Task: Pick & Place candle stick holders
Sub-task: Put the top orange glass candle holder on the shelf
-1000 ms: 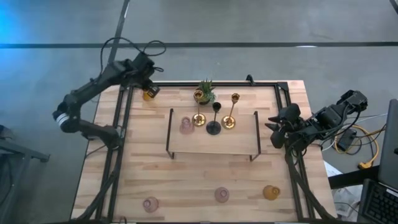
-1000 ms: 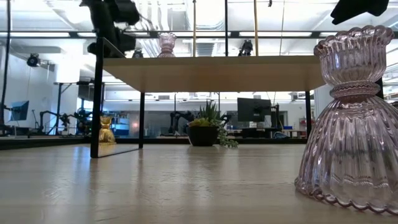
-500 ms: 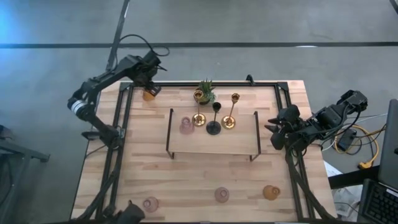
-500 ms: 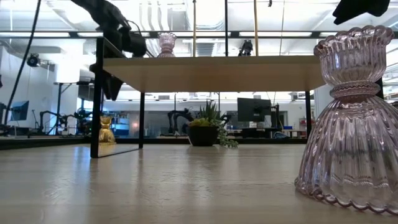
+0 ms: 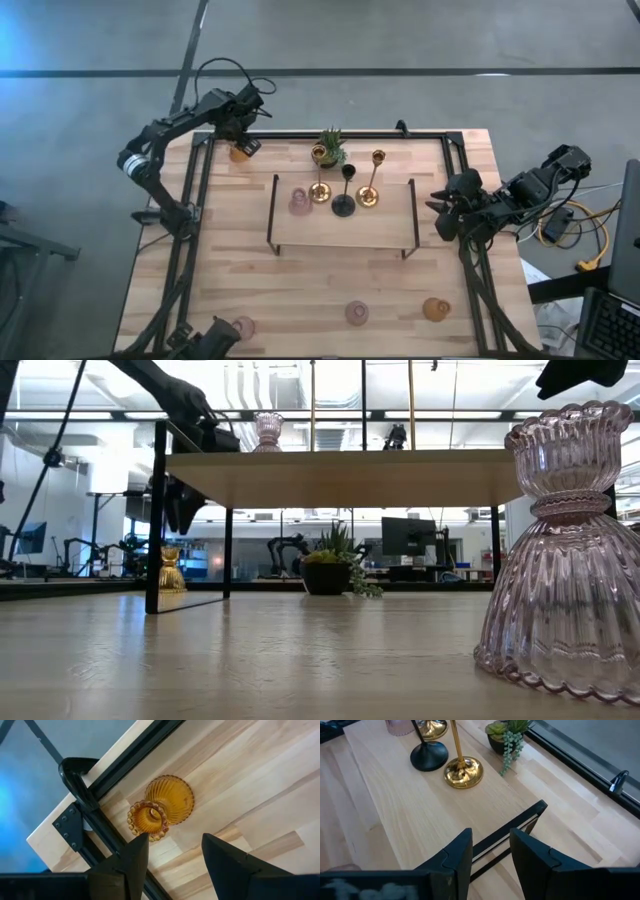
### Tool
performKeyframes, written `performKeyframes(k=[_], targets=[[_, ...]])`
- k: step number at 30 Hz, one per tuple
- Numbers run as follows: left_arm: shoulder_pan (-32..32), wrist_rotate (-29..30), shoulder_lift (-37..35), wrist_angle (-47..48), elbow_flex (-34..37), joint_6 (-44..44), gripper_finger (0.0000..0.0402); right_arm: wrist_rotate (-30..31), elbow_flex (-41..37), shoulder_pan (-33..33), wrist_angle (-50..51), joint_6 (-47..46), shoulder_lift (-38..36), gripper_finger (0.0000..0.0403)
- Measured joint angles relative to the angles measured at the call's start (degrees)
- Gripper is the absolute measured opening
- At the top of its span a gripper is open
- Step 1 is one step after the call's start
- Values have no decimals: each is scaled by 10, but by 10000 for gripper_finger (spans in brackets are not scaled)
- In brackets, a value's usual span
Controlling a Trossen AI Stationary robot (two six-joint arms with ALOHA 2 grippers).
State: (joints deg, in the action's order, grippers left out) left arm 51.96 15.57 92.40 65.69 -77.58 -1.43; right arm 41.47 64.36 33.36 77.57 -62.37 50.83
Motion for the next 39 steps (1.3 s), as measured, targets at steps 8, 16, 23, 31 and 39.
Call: performKeyframes(k=[8,16,23,31,39], targets=[[11,-2,19,-18,28,0,188,0,0,0,0,0,0,132],[28,-7,21,-84,82,-7,188,0,0,0,0,0,0,130],[30,-9,17,-80,108,-10,159,0,0,0,0,0,0,123],[27,-25,3,-16,115,11,66,0,0,0,0,0,0,131],[17,-97,-24,18,116,-18,35,0,0,0,0,6,0,124]])
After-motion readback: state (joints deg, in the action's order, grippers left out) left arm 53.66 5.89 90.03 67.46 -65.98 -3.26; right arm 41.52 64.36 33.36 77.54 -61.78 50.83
